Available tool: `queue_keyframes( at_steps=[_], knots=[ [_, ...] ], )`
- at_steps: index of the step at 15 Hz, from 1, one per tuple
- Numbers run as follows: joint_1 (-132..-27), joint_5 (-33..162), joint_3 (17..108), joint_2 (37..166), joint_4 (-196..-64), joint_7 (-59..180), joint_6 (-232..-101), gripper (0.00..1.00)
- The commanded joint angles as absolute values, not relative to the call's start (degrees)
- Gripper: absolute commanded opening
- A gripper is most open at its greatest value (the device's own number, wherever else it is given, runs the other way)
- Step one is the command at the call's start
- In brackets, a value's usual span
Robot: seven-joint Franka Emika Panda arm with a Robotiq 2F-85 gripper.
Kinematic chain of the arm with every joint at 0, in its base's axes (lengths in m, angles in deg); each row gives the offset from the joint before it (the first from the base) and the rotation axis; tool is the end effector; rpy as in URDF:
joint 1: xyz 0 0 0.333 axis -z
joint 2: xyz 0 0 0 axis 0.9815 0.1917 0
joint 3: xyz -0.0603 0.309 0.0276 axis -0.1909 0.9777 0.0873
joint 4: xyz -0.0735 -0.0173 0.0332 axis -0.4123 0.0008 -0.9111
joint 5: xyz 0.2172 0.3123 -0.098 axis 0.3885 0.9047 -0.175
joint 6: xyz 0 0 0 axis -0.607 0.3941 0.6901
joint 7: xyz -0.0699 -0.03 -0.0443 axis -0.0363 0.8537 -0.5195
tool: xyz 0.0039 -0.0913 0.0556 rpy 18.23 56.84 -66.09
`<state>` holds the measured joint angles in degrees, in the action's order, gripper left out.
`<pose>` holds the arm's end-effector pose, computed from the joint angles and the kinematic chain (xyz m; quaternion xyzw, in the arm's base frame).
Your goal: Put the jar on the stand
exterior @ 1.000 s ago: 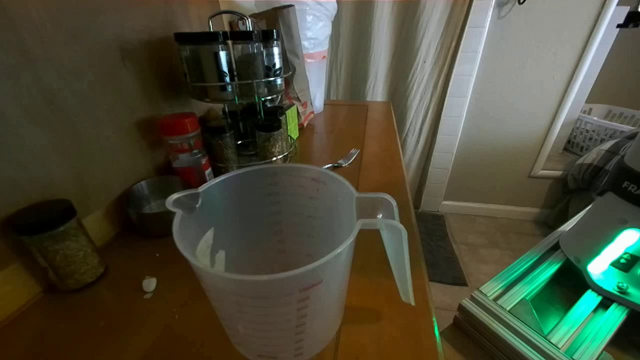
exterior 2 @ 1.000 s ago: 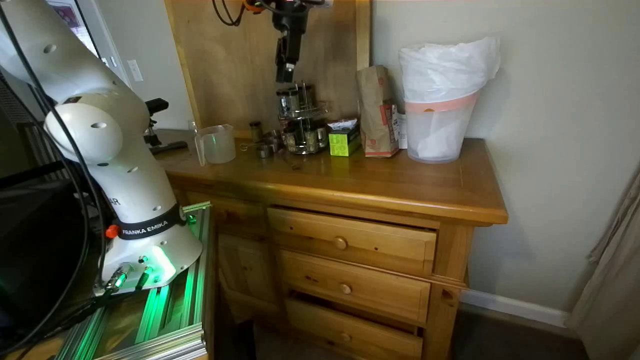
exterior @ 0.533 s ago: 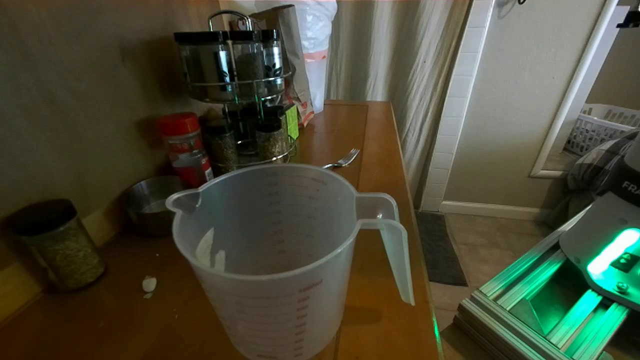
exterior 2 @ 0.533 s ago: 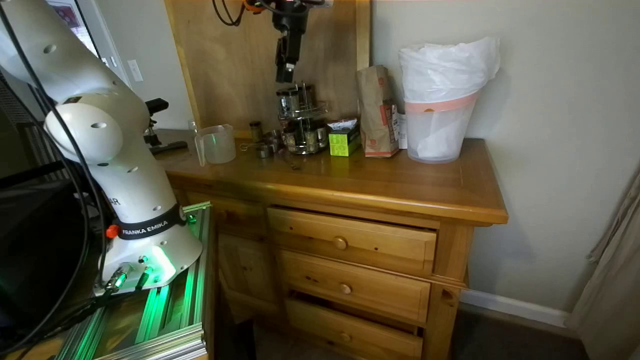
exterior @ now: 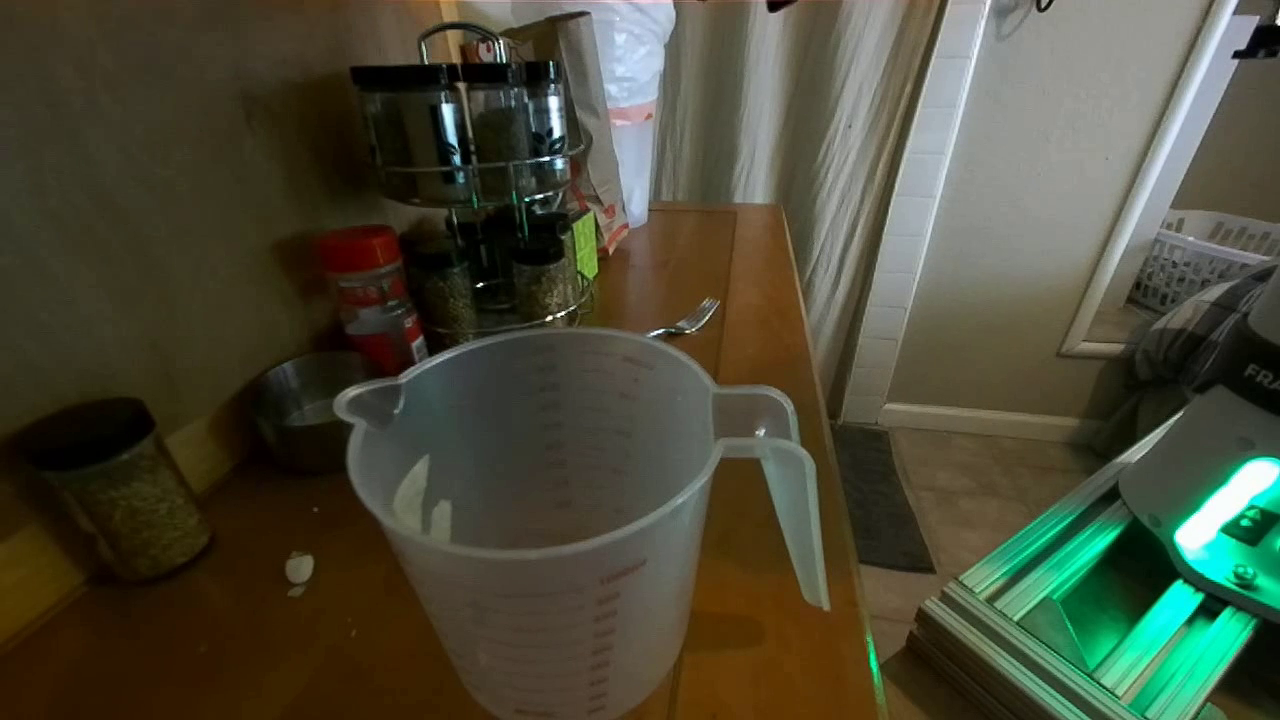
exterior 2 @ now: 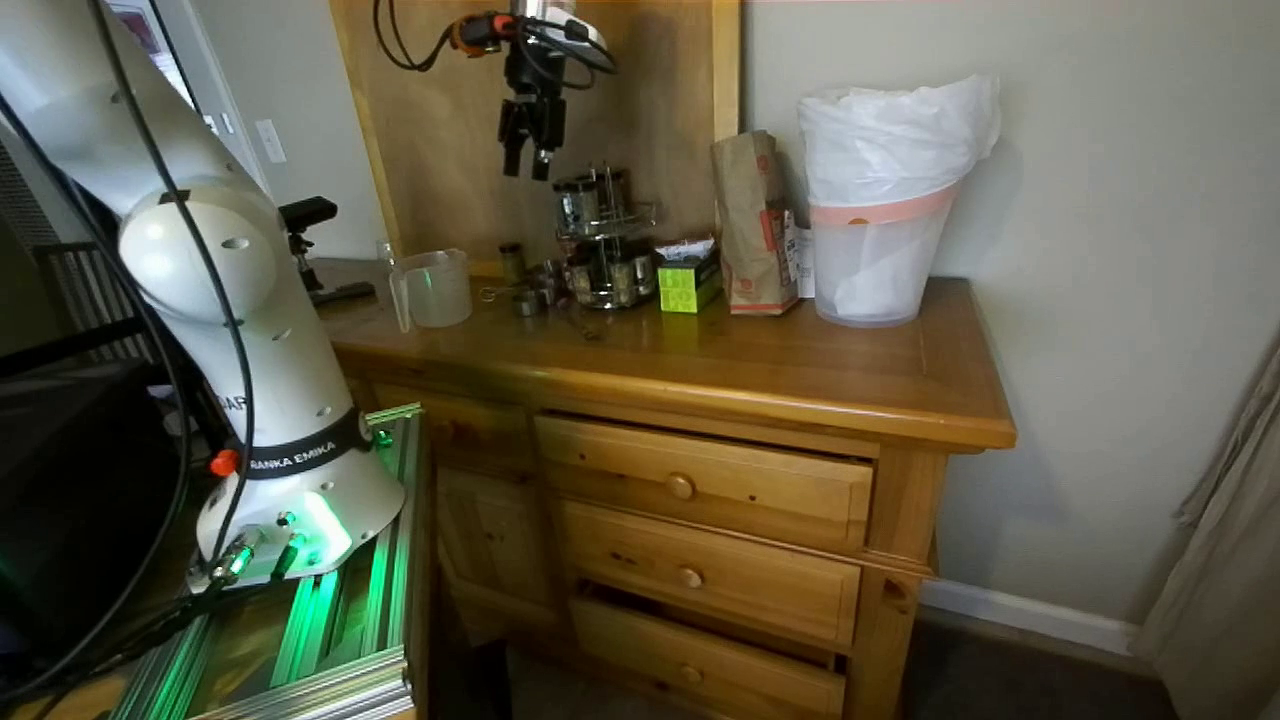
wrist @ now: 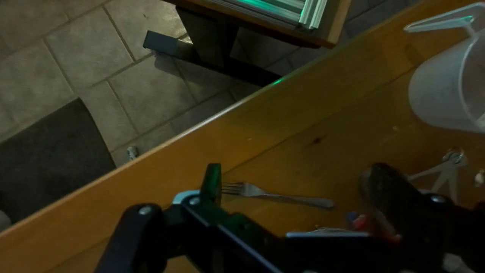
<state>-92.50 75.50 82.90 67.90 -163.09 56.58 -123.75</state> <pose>0.3622 0.2364 0.4807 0.9753 0.1597 -0.1506 0.0268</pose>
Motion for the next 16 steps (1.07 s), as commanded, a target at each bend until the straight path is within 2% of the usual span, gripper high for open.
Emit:
queue_keyframes(
  at_steps=[1, 6, 13, 16],
  knots=[
    [-97.6, 77.9, 87.0, 71.3, -159.9, 59.4, -126.0, 1.00],
    [-102.8, 76.7, 92.2, 75.3, -155.5, 63.1, -134.0, 1.00],
    [-103.1, 74.8, 91.8, 74.1, -156.1, 66.4, -136.0, 1.00],
    [-104.7, 74.9, 94.1, 78.4, -154.7, 66.6, -143.2, 1.00]
  ],
)
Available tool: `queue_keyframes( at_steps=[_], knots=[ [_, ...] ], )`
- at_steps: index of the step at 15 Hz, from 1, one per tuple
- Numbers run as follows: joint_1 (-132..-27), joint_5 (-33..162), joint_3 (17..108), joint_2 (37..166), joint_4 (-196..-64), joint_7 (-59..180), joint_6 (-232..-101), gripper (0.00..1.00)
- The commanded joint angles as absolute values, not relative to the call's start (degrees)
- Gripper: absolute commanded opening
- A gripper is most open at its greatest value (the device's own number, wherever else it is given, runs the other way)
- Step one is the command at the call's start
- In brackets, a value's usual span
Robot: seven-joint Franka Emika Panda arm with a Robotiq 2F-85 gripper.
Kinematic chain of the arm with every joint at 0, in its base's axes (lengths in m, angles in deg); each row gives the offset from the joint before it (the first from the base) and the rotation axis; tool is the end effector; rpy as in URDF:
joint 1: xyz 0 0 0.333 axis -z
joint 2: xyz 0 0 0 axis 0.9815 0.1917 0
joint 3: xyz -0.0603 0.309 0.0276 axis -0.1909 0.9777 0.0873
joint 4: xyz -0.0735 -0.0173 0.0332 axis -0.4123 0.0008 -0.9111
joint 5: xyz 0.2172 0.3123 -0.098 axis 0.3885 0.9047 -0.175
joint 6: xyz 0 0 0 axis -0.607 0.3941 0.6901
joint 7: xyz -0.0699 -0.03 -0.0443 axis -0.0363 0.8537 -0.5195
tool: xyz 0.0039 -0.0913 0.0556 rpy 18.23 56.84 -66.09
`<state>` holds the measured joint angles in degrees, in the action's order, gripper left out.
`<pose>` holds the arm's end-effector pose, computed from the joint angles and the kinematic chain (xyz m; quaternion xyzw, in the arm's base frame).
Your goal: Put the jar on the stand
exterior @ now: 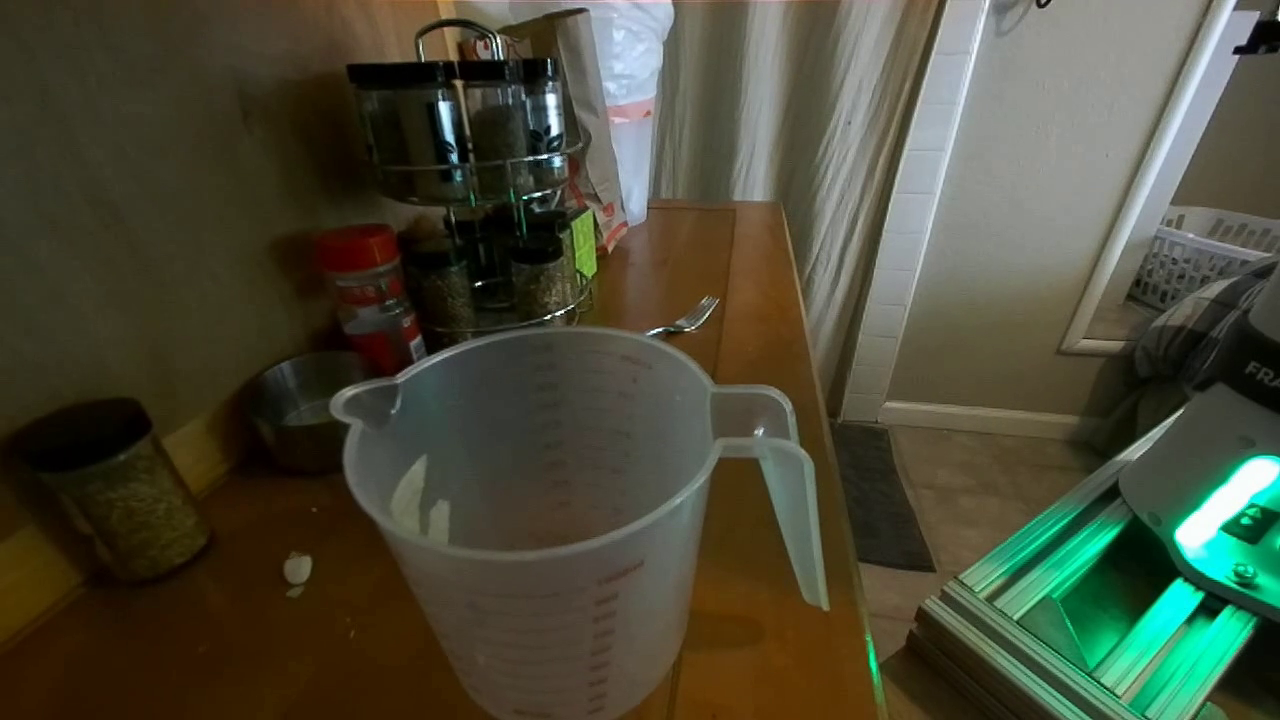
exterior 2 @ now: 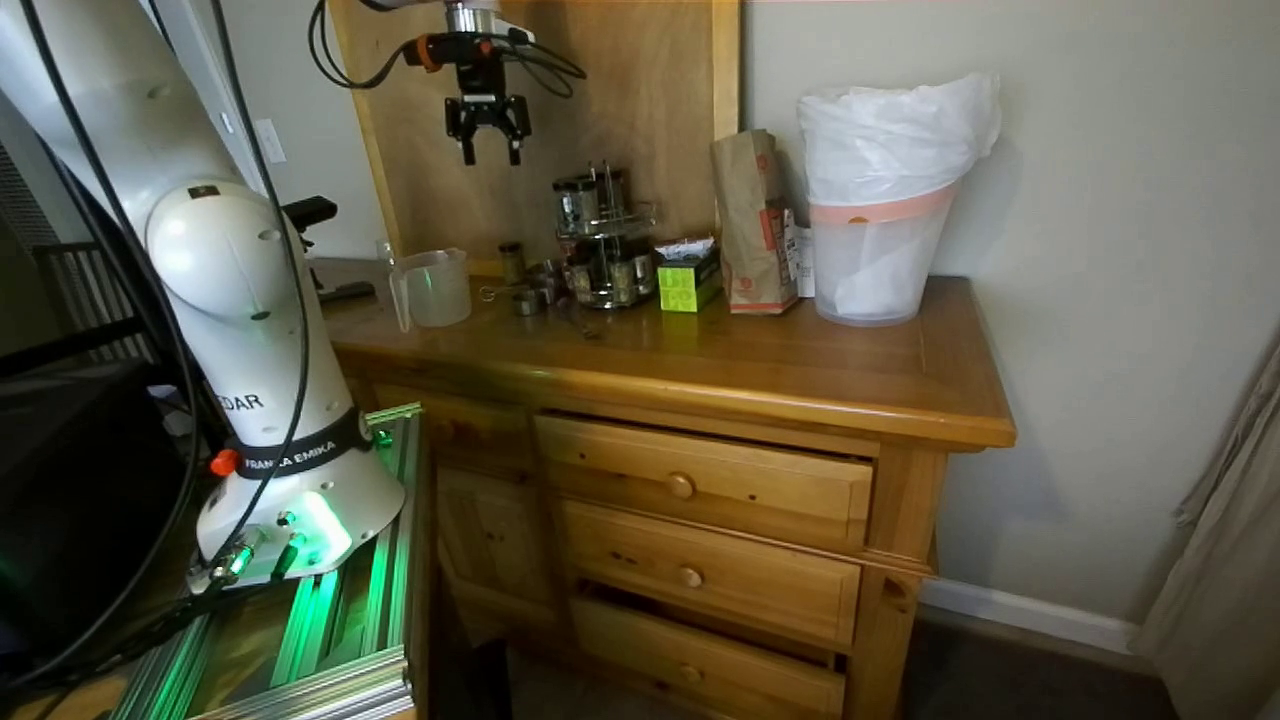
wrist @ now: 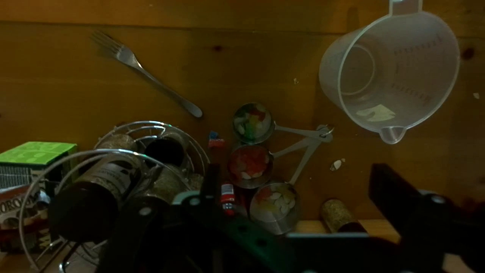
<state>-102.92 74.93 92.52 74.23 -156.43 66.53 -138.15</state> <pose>0.3039 0.3978 0.4959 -0.9104 -0.4125 0.0318 0.0052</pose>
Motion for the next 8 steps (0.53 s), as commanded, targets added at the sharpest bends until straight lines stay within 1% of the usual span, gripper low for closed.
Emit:
queue_keyframes(
  at_steps=[1, 3, 6, 8],
  knots=[
    [-105.8, 77.1, 94.7, 80.7, -153.6, 68.9, -146.5, 1.00],
    [-107.7, 78.5, 96.5, 85.2, -151.2, 70.5, -149.9, 1.00],
    [-110.2, 78.9, 98.8, 92.0, -147.2, 72.1, -151.6, 1.00],
    [-112.1, 69.8, 99.6, 96.0, -145.5, 63.8, -152.7, 1.00]
  ],
)
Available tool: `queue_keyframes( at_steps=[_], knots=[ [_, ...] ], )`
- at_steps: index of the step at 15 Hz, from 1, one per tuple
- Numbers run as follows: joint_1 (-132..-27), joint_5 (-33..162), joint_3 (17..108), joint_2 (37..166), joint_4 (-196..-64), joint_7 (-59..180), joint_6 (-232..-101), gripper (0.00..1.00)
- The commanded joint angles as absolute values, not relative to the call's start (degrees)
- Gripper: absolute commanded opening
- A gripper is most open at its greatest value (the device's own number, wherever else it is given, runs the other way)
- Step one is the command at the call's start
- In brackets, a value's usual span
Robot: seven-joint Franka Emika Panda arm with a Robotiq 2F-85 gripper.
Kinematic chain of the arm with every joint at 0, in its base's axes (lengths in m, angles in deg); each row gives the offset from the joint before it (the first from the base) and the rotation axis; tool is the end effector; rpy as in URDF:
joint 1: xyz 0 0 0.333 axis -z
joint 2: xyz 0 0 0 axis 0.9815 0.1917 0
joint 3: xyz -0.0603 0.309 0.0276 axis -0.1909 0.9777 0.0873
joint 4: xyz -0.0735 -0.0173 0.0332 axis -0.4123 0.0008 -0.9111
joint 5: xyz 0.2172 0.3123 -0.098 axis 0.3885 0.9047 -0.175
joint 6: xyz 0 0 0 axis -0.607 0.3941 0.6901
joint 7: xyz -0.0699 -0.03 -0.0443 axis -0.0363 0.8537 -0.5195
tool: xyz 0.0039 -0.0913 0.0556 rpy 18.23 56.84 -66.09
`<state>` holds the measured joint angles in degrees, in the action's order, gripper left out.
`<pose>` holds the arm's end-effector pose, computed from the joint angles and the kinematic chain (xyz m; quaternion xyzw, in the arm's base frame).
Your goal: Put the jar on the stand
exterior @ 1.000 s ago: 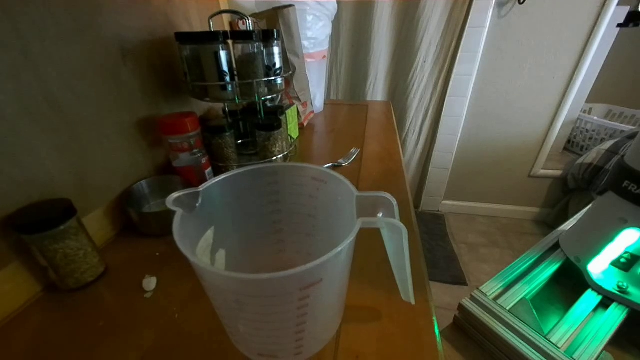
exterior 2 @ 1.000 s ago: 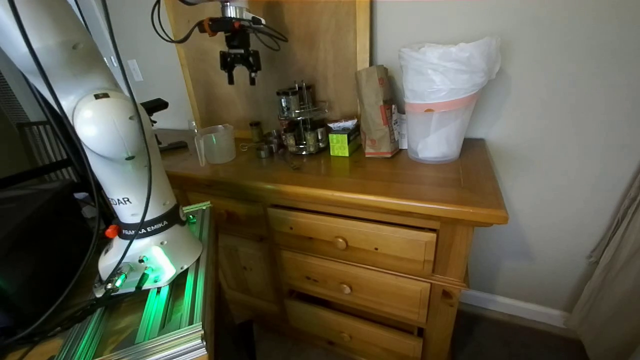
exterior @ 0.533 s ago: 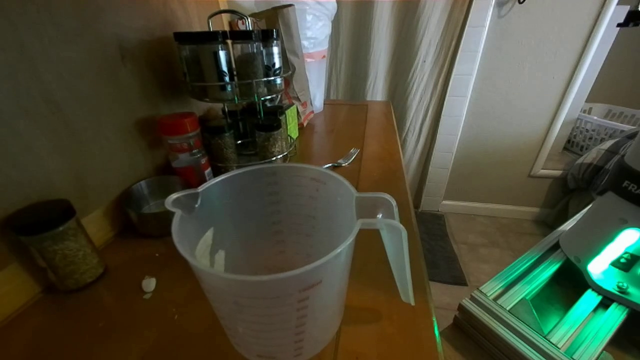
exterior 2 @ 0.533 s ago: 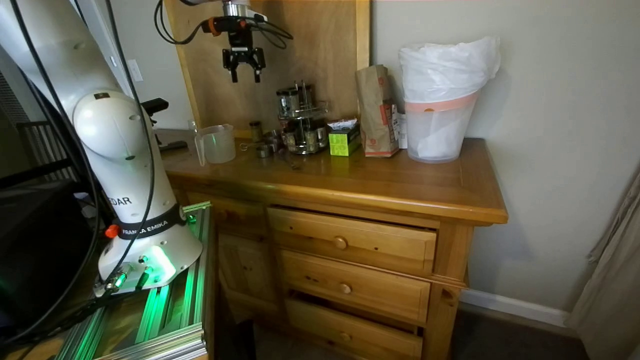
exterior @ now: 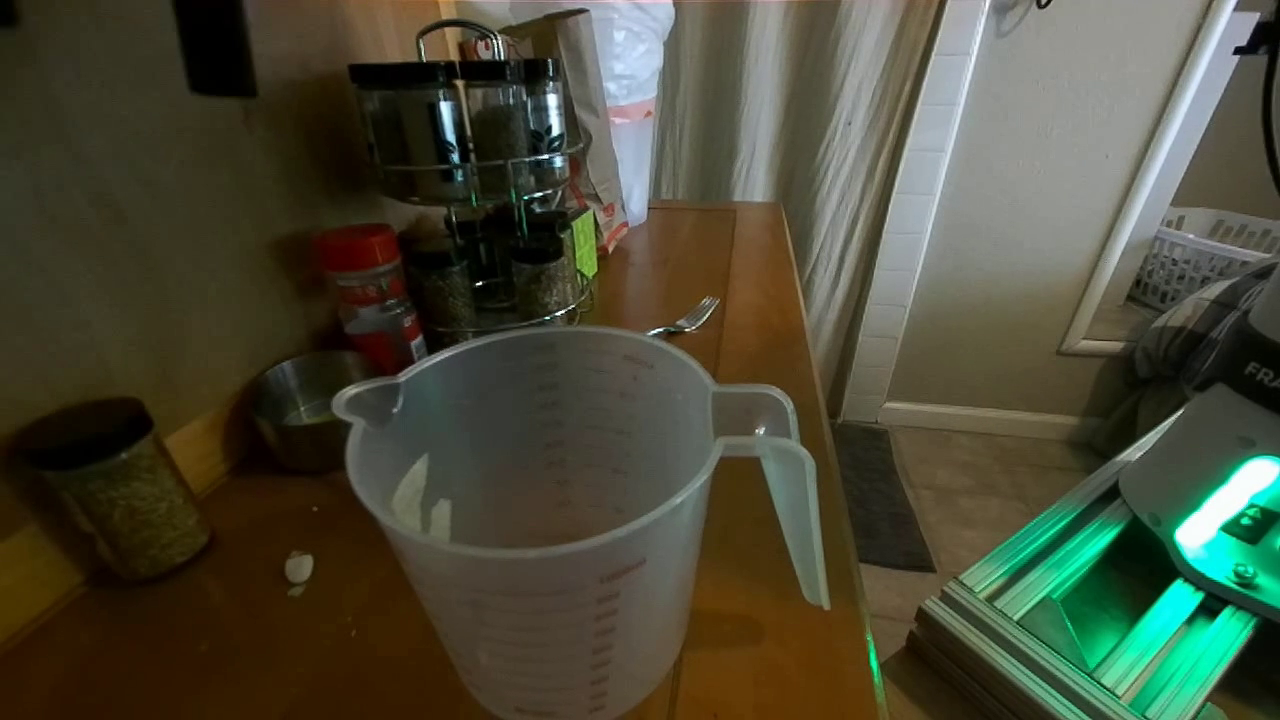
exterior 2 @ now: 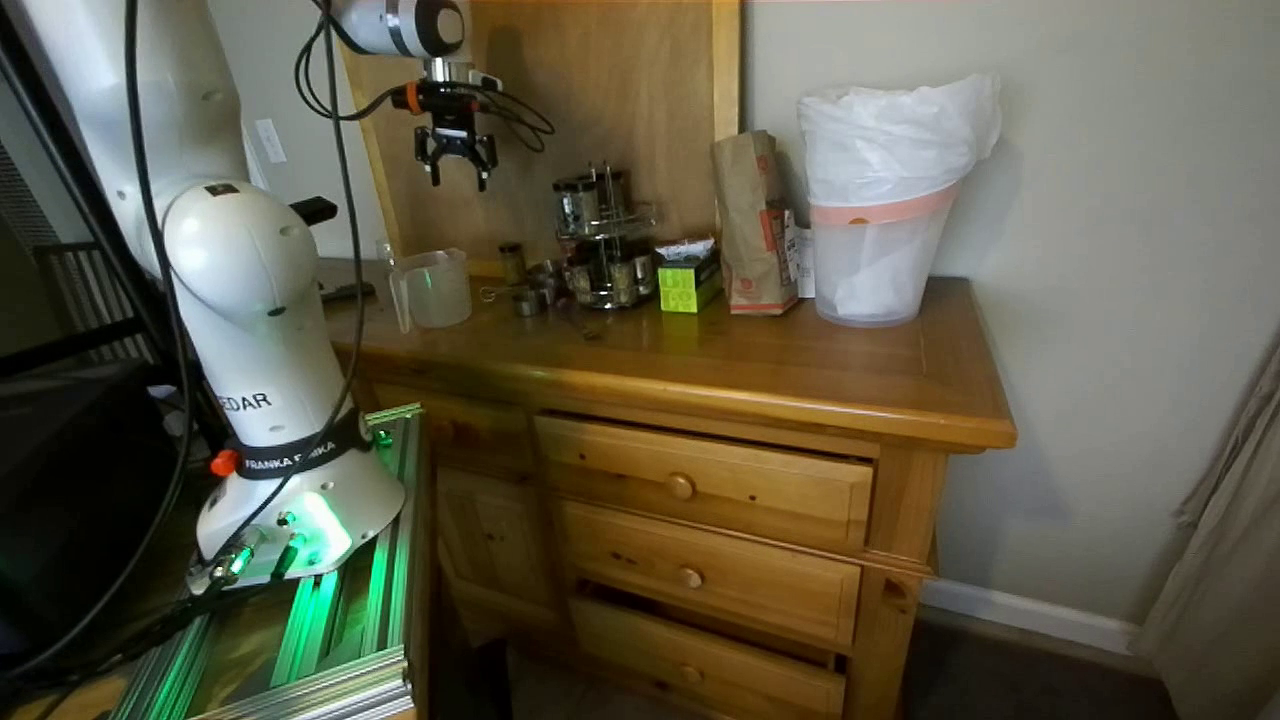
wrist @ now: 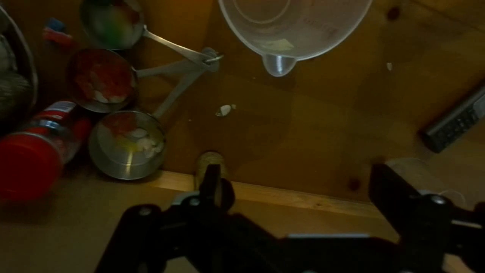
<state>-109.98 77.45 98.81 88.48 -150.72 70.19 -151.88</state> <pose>0.2510 0.5167 0.4477 -0.8451 -0.5259 0.0173 0.0944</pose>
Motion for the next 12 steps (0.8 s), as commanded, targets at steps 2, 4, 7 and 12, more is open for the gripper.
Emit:
queue_keyframes(
  at_steps=[2, 4, 7, 12],
  knots=[
    [-115.2, 60.8, 98.3, 99.7, -143.3, 56.6, -151.7, 1.00],
    [-118.2, 55.4, 96.6, 102.9, -140.4, 53.6, -149.0, 1.00],
    [-118.6, 59.4, 95.8, 101.4, -143.3, 57.5, -151.1, 1.00],
    [-122.5, 55.9, 92.4, 103.6, -141.9, 45.0, -155.1, 1.00]
  ],
)
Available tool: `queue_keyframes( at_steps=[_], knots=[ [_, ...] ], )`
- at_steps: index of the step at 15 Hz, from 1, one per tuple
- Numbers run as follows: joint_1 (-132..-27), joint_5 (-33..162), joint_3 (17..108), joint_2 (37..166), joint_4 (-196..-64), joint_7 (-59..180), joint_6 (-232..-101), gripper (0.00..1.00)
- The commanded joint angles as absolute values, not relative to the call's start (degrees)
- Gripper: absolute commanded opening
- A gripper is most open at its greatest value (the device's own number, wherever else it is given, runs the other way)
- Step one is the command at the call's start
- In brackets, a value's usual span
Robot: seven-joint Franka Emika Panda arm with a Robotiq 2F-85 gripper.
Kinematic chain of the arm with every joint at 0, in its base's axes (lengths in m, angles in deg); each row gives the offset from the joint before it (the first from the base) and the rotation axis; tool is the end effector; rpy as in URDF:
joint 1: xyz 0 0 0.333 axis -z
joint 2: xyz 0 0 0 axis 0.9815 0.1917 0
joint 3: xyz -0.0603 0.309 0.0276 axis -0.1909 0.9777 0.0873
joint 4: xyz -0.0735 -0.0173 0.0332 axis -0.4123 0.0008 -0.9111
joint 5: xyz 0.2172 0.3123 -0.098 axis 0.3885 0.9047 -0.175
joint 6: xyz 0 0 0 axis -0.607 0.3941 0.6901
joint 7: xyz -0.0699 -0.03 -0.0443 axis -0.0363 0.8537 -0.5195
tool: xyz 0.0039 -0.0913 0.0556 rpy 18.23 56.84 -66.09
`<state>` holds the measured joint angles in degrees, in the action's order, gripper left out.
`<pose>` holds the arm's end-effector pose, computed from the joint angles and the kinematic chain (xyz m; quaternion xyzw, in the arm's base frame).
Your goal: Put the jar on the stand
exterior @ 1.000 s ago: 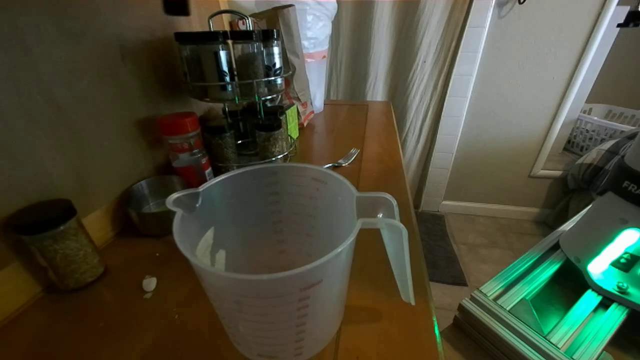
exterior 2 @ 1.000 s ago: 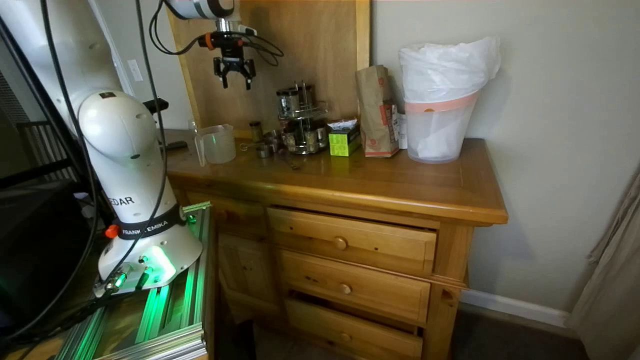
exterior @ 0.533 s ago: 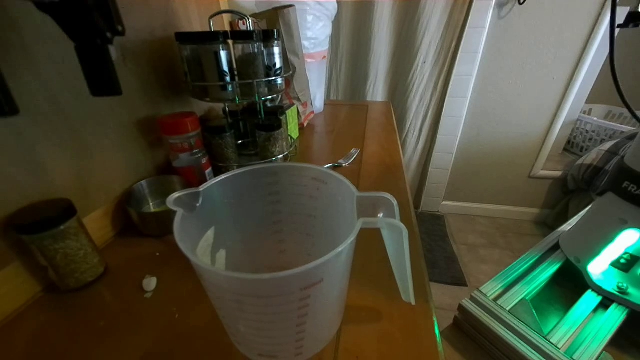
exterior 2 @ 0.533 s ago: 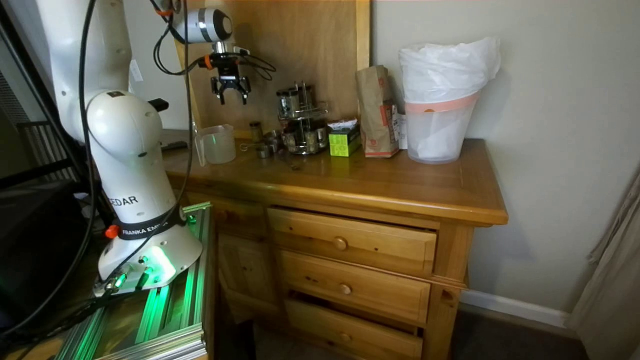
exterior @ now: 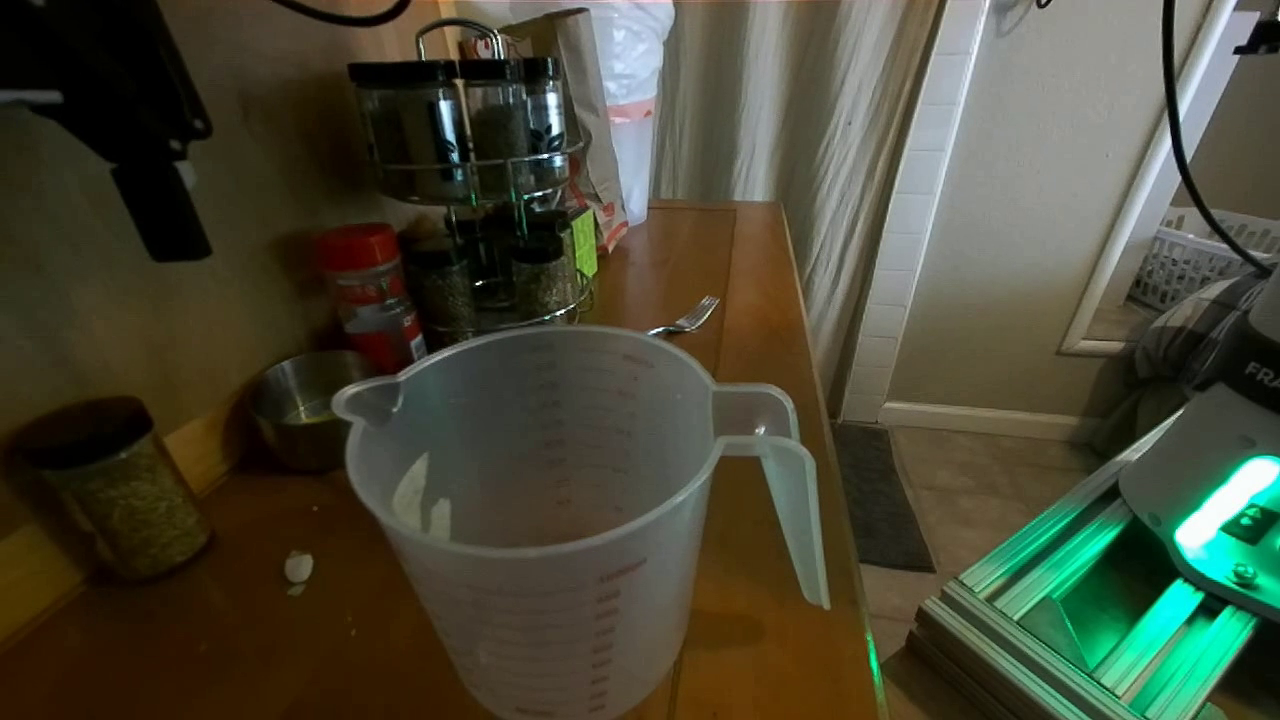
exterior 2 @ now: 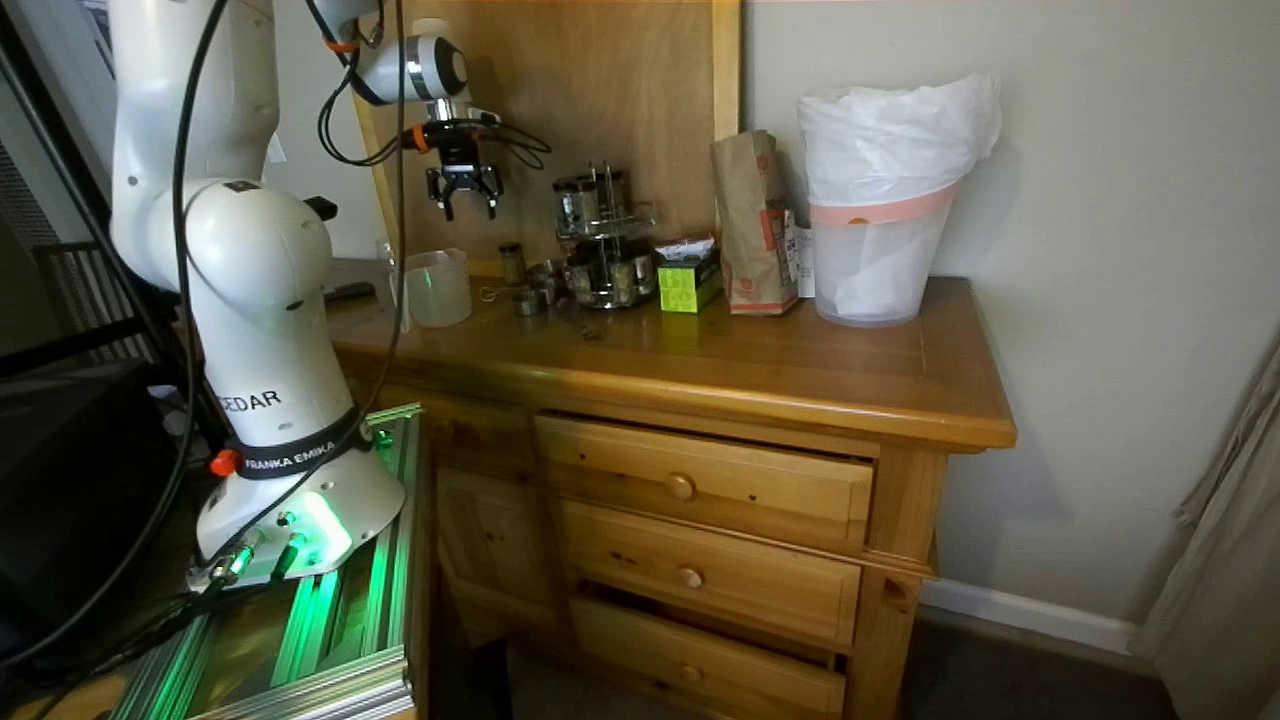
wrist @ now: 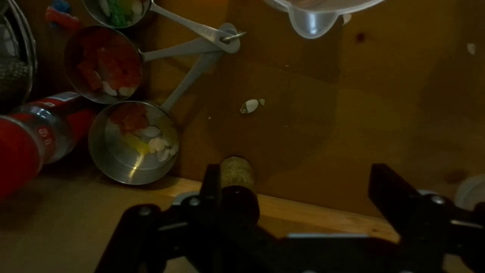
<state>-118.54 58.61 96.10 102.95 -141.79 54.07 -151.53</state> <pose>0.2459 0.5757 0.3844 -0.8590 -0.5119 0.0060 0.0053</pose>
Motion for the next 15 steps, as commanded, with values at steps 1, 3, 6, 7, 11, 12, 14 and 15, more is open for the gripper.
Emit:
queue_keyframes(
  at_steps=[1, 3, 6, 7, 11, 12, 14, 15],
  knots=[
    [-123.8, 54.9, 91.2, 103.9, -142.0, 41.6, -156.7, 1.00],
    [-126.3, 53.3, 88.9, 102.9, -143.2, 34.5, -158.1, 1.00],
    [-129.9, 49.8, 86.0, 100.9, -145.9, 26.2, -161.8, 1.00],
    [-130.8, 48.2, 85.3, 101.1, -146.3, 24.7, -162.7, 1.00],
    [-131.4, 44.7, 83.0, 102.0, -149.6, 26.9, -169.4, 1.00],
    [-131.5, 43.6, 82.2, 102.1, -150.5, 26.7, -171.2, 1.00],
    [-131.2, 42.3, 80.7, 102.3, -152.2, 26.4, -176.2, 1.00],
    [-130.9, 42.5, 80.1, 102.6, -152.8, 26.3, -178.9, 1.00]
  ],
)
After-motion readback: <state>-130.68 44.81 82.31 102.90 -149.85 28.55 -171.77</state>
